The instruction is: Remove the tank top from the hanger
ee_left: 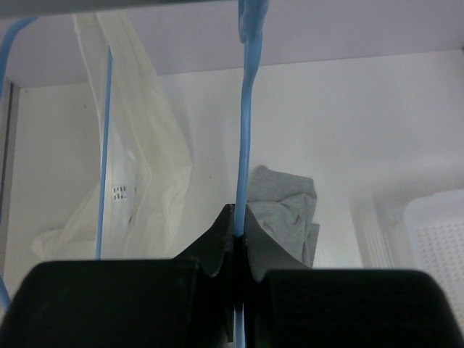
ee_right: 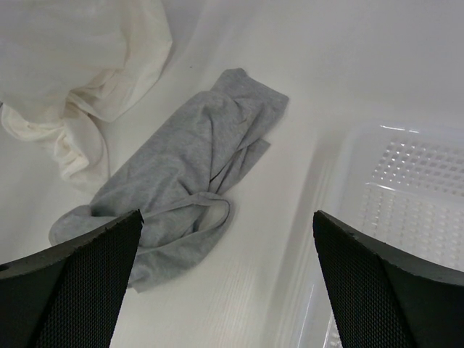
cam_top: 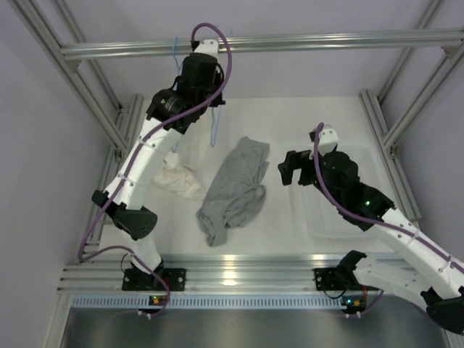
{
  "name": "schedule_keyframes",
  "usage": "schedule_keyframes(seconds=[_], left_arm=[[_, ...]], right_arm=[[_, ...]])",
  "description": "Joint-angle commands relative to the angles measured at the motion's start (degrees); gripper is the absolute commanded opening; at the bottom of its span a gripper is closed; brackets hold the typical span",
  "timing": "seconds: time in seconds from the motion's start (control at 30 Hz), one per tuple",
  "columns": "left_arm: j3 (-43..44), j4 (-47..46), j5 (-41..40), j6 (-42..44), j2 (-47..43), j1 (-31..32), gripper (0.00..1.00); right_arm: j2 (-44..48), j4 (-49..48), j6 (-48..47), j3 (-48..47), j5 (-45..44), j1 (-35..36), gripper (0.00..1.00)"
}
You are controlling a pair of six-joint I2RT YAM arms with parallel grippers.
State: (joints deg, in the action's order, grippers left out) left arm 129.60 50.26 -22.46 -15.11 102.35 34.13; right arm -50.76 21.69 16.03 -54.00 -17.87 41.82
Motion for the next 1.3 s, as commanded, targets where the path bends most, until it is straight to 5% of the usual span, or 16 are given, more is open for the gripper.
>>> schedule_keyframes(seconds=[0.0,0.47,0.6,0.63,0.97,1.27], left_arm=[[2.8,2.2,-0.8,-1.7,2.4,-1.7,0.0],[-14.0,3.1,5.2,-4.3,-6.7,-1.4,0.0],[-18.0,2.4,7.2,-3.6,-10.9,-1.3,0.58],[-18.8,2.2,7.6,-3.3,-12.0,-1.3,0.98],[-40.2,-2.0,10.9,-5.1,-35.8,-1.3,0.99],[-65.1,-14.5,18.0,-1.0,-67.0,-1.3,0.99]], right_arm=[[-0.4,1.1,-0.8,-0.2,0.3,-0.4,1.0],[-0.7,-2.7,-2.2,1.5,6.7,-0.4,1.0],[-2.4,-8.1,-3.4,4.4,16.3,-0.3,0.99],[-3.2,-10.4,-3.2,5.1,17.4,-0.3,0.99],[-19.4,-24.2,-2.4,8.1,27.8,5.5,0.99],[-36.5,-27.3,-4.3,3.6,8.8,15.2,0.99]])
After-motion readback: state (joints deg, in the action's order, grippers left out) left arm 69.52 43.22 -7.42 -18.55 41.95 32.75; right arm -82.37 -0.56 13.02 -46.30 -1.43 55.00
